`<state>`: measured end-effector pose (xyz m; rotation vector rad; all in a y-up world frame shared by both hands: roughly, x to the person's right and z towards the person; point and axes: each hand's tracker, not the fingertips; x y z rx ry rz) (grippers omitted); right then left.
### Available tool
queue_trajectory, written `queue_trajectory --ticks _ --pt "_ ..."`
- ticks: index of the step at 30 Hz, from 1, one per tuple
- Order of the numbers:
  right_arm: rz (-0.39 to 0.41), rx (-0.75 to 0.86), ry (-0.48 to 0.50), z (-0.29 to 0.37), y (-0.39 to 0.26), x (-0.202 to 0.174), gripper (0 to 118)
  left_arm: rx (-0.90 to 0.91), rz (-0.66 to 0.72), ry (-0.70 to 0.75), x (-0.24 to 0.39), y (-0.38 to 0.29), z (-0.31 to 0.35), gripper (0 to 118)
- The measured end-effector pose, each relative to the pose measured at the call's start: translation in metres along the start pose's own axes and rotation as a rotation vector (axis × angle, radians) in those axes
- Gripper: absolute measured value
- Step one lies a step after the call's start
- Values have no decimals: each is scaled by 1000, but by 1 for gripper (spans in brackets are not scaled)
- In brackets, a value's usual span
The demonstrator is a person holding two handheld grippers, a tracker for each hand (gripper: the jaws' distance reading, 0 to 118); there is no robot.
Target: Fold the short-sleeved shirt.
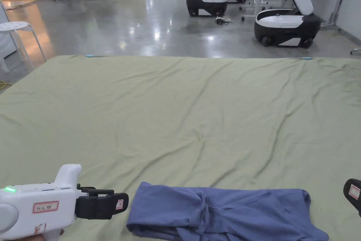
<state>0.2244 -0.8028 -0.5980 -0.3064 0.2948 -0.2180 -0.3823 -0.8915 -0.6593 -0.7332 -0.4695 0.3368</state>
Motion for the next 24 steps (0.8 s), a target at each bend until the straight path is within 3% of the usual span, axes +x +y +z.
queue_trajectory --ticks 3,6,11,16,19,20,21,22,23,24 --pt "0 5 -1 -1 2 -4 0 -84 147 -30 -26 5 -26 117" --pt "-3 4 -5 -2 3 -6 0 -96 217 -44 -33 3 -51 117" --pt "7 -8 -16 -6 3 -5 0 -282 305 -121 -23 -4 -98 118" --pt "-4 -7 -20 -8 3 -2 0 -190 360 -113 -26 -1 -113 118" --pt "-2 -8 -24 -11 1 -1 0 -226 406 -199 -22 0 -119 109" --pt "-5 -11 -23 -12 0 0 0 -226 396 -191 -19 0 -120 105" --pt "-8 -13 -23 -13 -1 0 0 -219 378 -160 -11 0 -119 86" --pt "-8 -15 -23 -14 -2 0 0 -230 328 -46 -8 1 -119 48" --pt "-7 -17 -25 -15 -2 0 0 -234 323 -60 -10 -1 -119 17" --pt "-9 -19 -25 -15 -2 0 0 -229 355 -97 -16 -3 -118 16"
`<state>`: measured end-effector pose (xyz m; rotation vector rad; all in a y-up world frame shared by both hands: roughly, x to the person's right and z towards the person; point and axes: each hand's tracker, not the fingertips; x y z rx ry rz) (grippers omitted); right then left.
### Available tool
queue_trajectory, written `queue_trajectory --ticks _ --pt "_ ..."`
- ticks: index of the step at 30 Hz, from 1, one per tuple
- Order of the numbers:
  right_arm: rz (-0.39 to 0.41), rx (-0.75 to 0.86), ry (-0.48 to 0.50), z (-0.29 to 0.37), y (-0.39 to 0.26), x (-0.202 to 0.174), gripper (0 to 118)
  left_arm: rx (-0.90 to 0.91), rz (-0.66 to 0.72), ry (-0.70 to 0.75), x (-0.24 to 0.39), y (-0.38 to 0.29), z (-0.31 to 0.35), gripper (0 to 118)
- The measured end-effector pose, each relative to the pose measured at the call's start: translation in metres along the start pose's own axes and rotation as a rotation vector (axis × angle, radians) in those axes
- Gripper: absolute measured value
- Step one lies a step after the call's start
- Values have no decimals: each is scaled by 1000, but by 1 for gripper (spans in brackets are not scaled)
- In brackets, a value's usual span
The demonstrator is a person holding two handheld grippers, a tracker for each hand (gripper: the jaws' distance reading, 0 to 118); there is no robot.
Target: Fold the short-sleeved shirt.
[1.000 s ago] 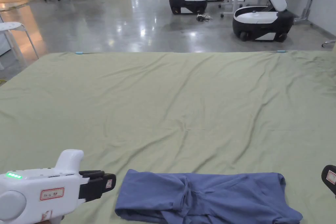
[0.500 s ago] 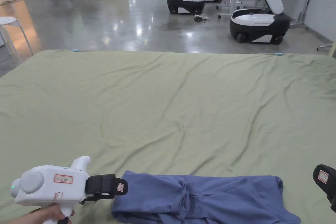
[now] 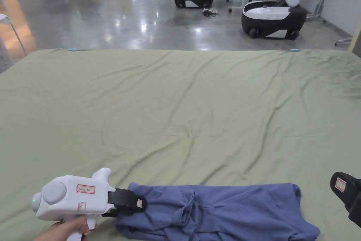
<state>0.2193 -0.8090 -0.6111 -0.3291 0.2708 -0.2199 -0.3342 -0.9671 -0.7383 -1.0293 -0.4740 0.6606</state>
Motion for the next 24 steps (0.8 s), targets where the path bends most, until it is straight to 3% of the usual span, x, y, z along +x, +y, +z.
queue_trajectory --ticks 2,7,11,16,24 --pt "-3 -2 5 0 0 0 0 32 102 -33 -4 0 6 16" --pt "1 0 4 1 1 2 0 119 46 -55 5 2 43 13" --pt "1 5 4 2 0 4 0 190 -19 81 15 5 96 12" --pt "-14 3 13 3 -5 6 0 195 60 246 -3 0 157 12" --pt "-27 1 30 2 -7 5 0 245 69 126 41 1 154 12"
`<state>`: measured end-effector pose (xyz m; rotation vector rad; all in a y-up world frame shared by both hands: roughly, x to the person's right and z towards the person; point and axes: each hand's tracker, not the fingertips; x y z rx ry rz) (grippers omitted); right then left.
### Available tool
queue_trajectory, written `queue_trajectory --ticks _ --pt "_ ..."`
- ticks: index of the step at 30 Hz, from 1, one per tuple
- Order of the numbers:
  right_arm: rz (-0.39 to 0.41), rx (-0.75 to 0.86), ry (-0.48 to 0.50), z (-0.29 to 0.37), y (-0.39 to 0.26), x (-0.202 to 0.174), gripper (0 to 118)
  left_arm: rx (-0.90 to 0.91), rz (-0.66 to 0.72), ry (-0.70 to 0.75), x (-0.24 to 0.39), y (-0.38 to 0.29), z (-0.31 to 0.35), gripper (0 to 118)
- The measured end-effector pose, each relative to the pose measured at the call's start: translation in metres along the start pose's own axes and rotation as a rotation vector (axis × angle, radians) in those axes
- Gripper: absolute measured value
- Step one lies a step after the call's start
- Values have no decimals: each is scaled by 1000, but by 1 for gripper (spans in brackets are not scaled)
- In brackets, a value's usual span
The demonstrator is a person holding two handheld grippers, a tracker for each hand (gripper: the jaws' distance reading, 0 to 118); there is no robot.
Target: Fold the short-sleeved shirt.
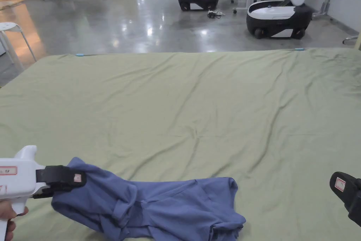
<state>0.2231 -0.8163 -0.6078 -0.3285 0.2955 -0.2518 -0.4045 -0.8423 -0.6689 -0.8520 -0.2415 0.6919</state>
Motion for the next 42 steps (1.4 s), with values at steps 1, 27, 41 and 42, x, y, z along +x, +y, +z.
queue_trajectory --ticks 1,27,41,42 --pt "3 4 1 1 1 -1 0 8 33 -38 9 3 -5 12" --pt "-79 46 -51 27 1 30 0 -237 -222 148 177 -84 -254 37" --pt "-62 39 -23 23 3 30 0 6 -354 24 146 -42 -112 0" --pt "-63 36 -24 22 2 30 0 -21 -300 108 139 -49 -125 0"
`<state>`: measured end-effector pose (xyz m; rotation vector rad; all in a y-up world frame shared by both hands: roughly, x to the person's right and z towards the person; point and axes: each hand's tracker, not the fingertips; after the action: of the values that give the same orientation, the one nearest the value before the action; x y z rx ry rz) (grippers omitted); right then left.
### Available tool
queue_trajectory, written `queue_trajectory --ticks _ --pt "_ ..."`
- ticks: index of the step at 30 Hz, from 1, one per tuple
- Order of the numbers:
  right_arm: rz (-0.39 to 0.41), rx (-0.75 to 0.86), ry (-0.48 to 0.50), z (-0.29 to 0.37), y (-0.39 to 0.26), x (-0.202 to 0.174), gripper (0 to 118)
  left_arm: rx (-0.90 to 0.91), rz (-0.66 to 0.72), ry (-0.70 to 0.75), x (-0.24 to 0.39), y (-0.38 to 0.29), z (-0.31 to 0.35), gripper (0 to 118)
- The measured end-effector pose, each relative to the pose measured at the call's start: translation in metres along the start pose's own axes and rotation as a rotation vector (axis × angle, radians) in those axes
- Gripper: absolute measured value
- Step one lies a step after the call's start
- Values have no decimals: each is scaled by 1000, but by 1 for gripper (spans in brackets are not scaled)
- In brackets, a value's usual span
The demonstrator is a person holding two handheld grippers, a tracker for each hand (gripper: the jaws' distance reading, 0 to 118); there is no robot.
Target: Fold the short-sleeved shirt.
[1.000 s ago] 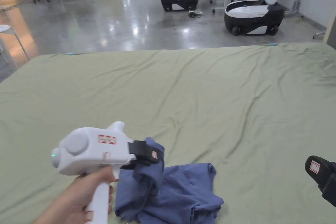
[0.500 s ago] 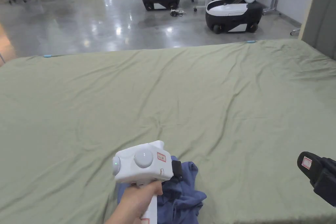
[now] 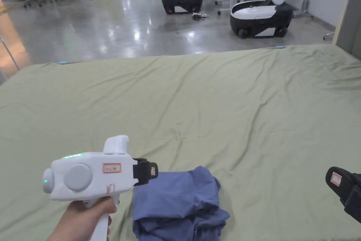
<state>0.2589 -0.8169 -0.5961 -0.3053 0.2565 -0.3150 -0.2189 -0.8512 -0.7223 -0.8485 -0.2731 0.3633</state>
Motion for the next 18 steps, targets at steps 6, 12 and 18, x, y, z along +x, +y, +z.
queue_trajectory --ticks 6,12,18 --pt "4 1 -7 8 0 -2 0 -113 -187 -30 34 -40 -75 0" --pt "8 -13 -26 10 -2 4 0 -103 -433 93 107 -71 -130 0" --pt "7 -25 -27 8 -6 2 0 -9 -576 195 148 -89 -132 0"
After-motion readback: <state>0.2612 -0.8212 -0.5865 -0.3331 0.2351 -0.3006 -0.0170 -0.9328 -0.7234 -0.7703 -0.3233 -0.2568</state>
